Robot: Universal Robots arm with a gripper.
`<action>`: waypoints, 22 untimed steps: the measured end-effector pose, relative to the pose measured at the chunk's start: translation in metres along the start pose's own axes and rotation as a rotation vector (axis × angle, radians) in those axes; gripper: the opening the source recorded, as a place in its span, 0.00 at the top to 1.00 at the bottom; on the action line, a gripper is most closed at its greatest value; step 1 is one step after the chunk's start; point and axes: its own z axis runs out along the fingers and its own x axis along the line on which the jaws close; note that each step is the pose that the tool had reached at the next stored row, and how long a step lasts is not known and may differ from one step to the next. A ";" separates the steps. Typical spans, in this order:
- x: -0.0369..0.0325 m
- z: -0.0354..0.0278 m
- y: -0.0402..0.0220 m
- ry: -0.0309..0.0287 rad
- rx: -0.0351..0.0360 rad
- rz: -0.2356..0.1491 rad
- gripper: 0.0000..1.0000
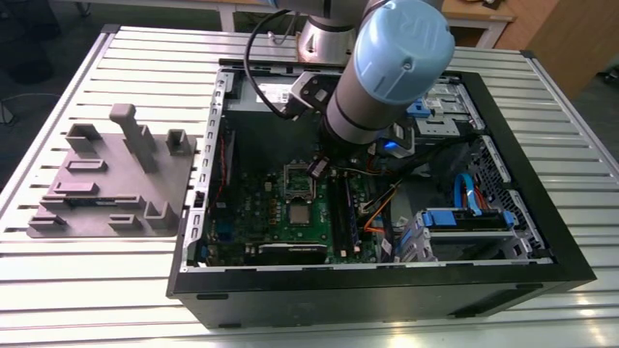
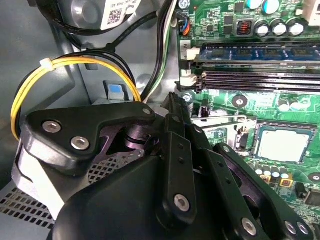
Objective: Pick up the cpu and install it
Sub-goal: 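Close the cpu cover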
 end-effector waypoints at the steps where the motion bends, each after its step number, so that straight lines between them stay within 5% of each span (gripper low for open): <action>1: 0.0000 0.0008 0.0000 -0.0015 -0.0010 0.000 0.90; 7: 0.0012 0.0062 -0.0005 -0.0147 -0.0106 -0.002 0.90; 13: 0.0019 0.0080 -0.0003 -0.0137 -0.0101 -0.002 0.90; 18: 0.0018 0.0069 0.0006 -0.0038 -0.0029 -0.001 0.90; 22: 0.0013 0.0040 0.0020 -0.0016 -0.0012 -0.001 0.90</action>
